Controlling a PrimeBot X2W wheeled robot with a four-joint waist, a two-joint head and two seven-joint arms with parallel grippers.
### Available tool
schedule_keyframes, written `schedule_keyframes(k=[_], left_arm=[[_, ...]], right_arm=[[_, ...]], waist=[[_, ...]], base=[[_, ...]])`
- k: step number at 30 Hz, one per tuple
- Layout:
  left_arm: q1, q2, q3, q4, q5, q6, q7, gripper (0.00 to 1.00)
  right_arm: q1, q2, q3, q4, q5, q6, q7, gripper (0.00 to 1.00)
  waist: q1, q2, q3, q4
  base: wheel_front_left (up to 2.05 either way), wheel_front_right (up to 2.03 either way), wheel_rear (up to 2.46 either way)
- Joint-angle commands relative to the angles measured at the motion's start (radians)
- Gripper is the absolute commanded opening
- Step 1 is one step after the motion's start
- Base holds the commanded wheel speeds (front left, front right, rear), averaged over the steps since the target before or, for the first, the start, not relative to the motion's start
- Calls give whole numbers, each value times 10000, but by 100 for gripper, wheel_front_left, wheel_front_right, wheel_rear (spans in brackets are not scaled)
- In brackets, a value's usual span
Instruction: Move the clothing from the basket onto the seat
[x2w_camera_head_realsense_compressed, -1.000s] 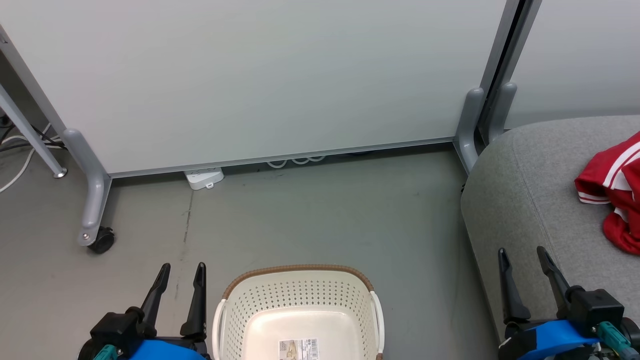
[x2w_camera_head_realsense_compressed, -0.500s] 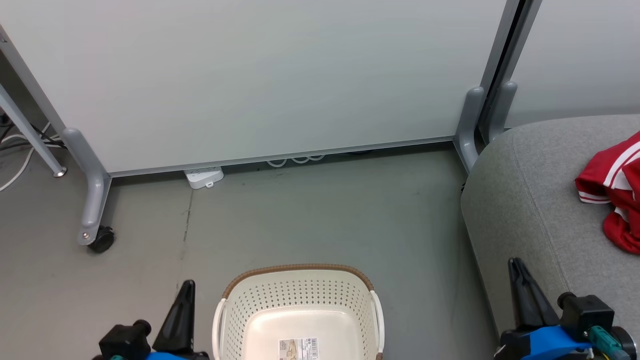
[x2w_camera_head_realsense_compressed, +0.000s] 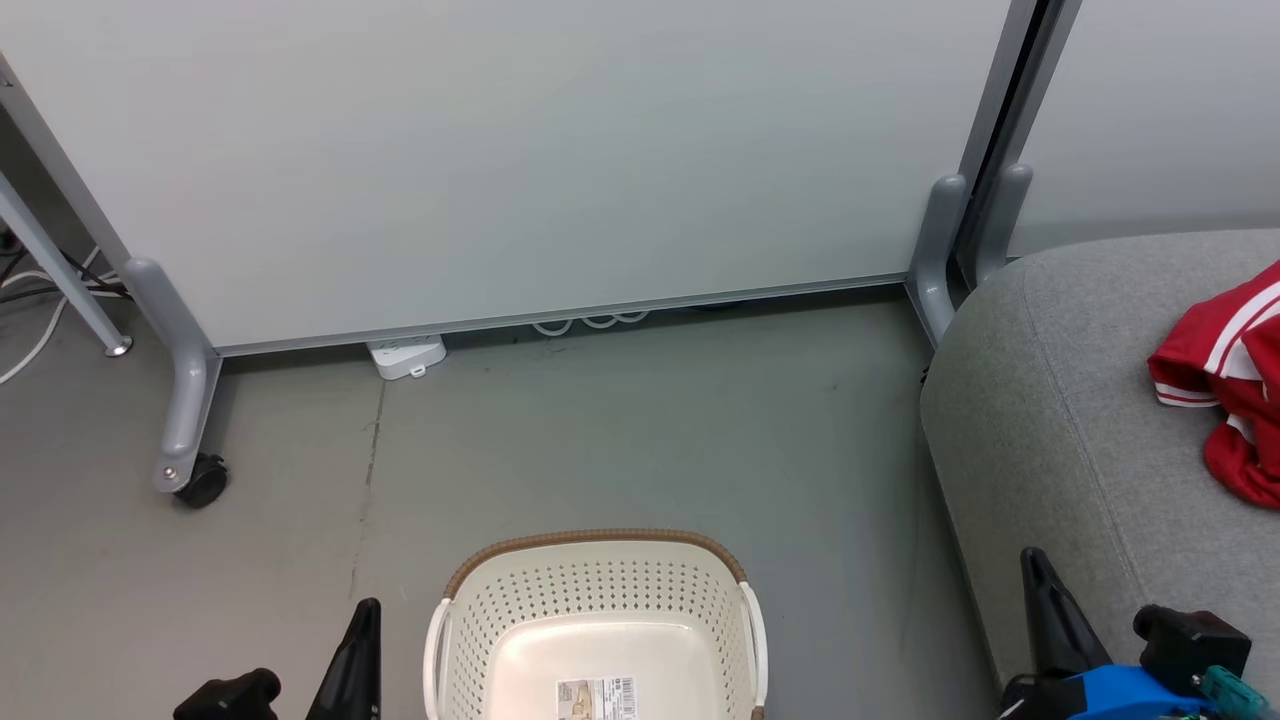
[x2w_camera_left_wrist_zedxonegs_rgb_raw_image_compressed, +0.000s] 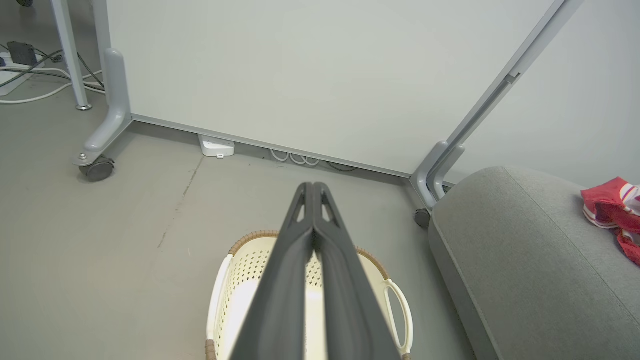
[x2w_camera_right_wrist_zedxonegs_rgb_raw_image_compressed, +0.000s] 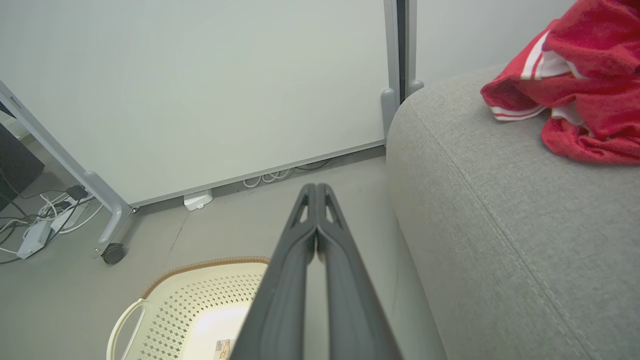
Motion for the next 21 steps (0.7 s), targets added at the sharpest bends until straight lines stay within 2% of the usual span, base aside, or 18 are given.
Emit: schedule_keyframes(k=[1, 21], left_arm=[[-186, 46, 134, -227, -408, -5, 84, 0], [-373, 44, 638, -589, -3457, -15, 932, 0]], right_arm=[[-216, -10, -35, -142, 494, -1, 44, 0], [-527, -15, -118, -111, 4105, -3, 606, 0]], waist=[[0, 0, -2, -3], [0, 0, -41, -48]], base=[[0, 0, 0], [0, 0, 0]])
